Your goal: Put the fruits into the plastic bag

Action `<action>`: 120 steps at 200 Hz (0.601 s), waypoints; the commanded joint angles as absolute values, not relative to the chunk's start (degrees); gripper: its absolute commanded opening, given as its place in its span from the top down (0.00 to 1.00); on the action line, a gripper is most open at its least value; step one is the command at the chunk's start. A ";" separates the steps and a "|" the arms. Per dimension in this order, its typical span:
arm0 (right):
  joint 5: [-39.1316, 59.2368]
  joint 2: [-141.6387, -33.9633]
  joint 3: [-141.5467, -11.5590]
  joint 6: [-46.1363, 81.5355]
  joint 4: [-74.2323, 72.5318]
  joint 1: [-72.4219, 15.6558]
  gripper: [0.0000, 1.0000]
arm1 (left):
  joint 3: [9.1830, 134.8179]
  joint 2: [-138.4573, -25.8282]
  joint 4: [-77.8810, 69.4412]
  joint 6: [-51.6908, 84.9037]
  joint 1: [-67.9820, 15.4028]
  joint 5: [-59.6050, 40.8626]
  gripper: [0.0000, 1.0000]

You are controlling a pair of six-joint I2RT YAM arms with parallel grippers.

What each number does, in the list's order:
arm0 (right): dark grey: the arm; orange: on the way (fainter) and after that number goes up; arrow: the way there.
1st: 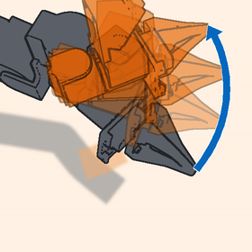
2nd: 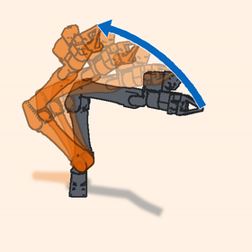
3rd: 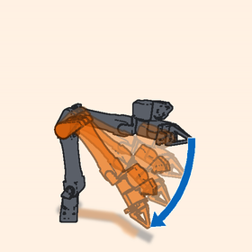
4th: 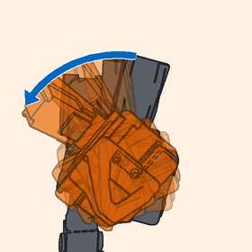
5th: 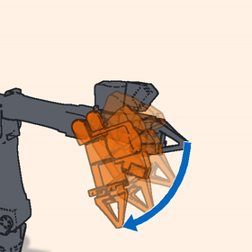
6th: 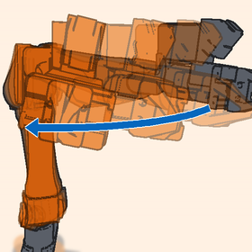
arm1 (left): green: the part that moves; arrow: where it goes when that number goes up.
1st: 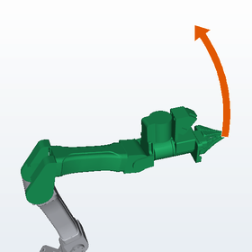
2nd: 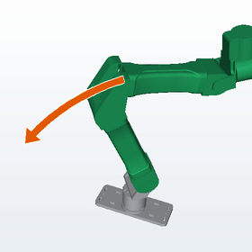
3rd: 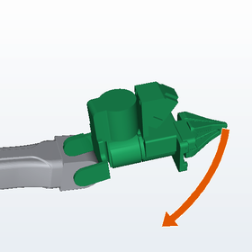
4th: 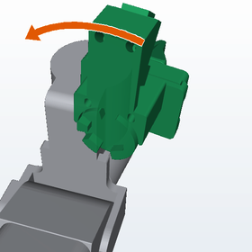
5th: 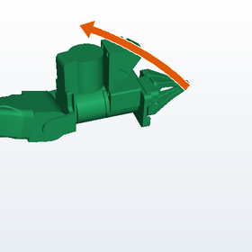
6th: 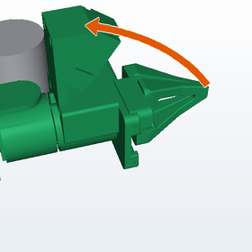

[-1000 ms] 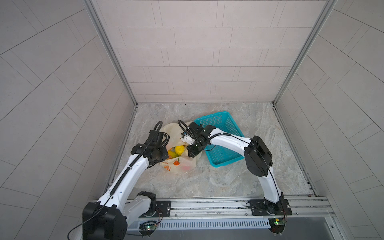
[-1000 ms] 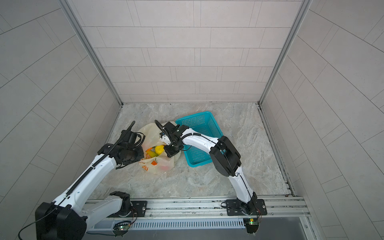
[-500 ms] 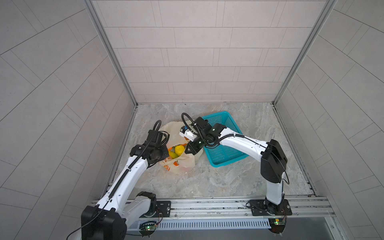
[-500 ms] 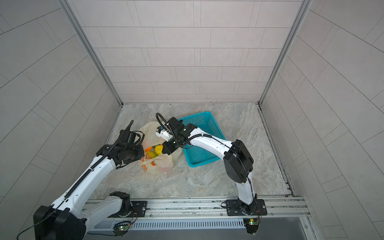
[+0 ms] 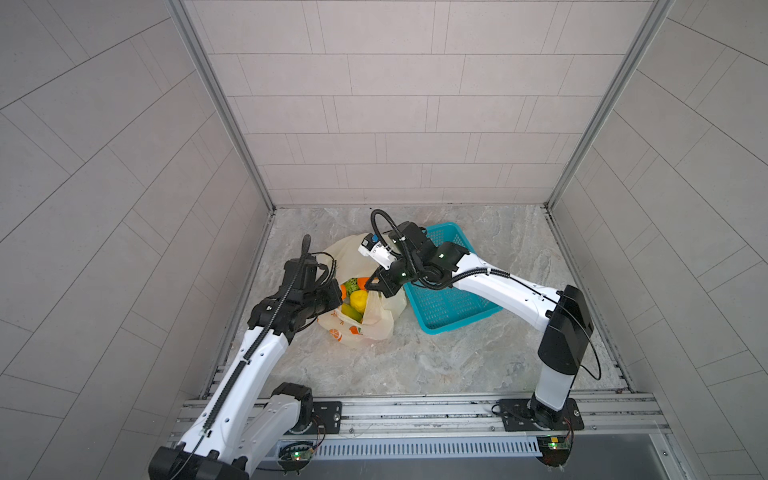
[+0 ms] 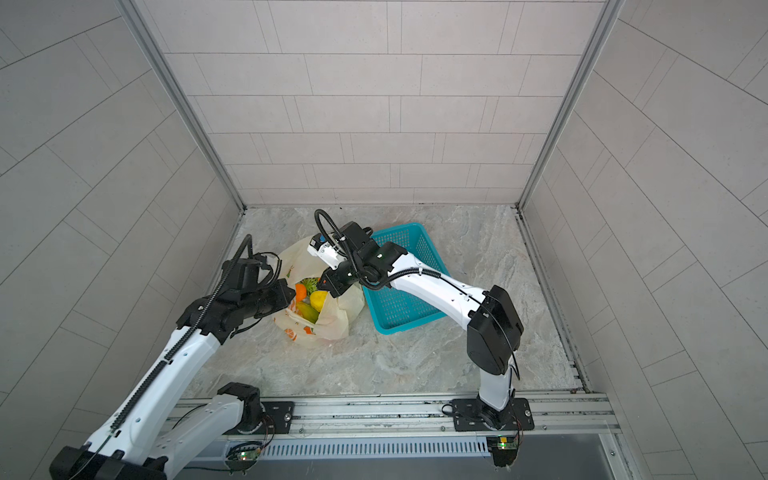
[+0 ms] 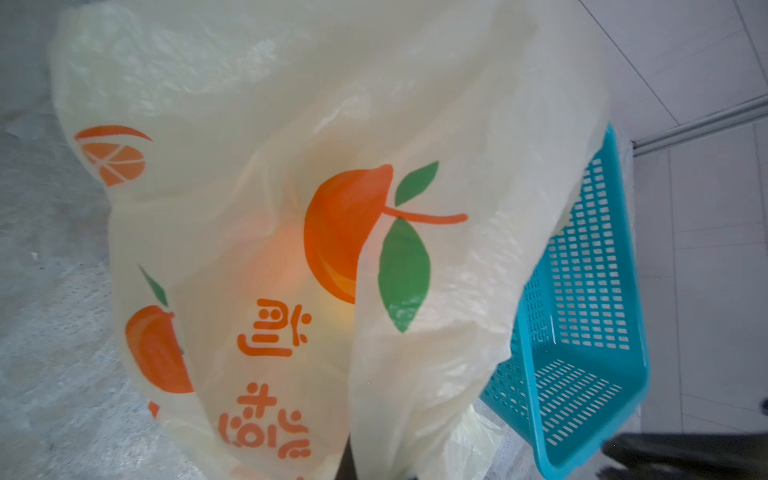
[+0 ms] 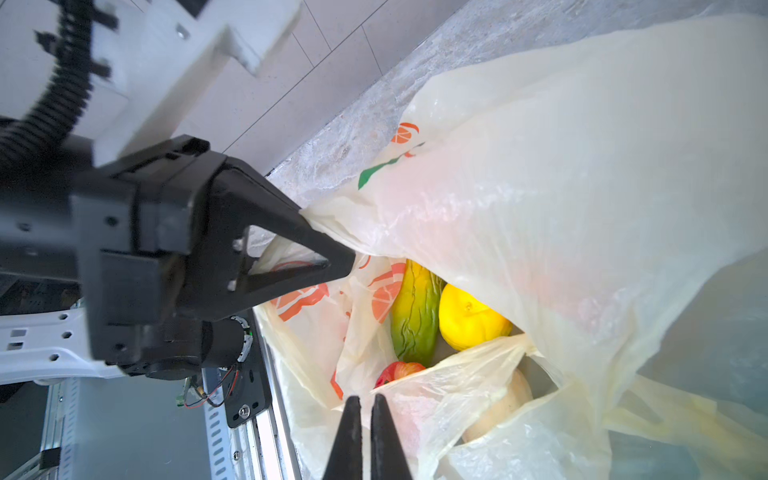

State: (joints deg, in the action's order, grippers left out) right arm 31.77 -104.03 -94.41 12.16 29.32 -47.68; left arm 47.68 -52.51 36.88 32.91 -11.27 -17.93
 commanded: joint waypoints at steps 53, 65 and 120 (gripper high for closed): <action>25.22 -104.24 -88.47 12.04 32.48 -47.64 0.60 | 48.61 -49.30 35.68 30.08 -11.16 -26.61 1.00; 25.59 -105.67 -88.87 12.43 32.79 -47.70 0.57 | 48.11 -49.03 35.47 30.09 -11.17 -26.15 1.00; 23.36 -113.07 -94.69 13.28 35.41 -47.59 0.51 | 47.67 -48.72 35.33 29.88 -11.16 -25.05 1.00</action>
State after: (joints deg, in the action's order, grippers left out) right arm 26.09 -110.30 -91.88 13.39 32.86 -47.68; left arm 47.97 -49.65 36.25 30.98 -11.27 -25.39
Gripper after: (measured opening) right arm 0.476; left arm 0.056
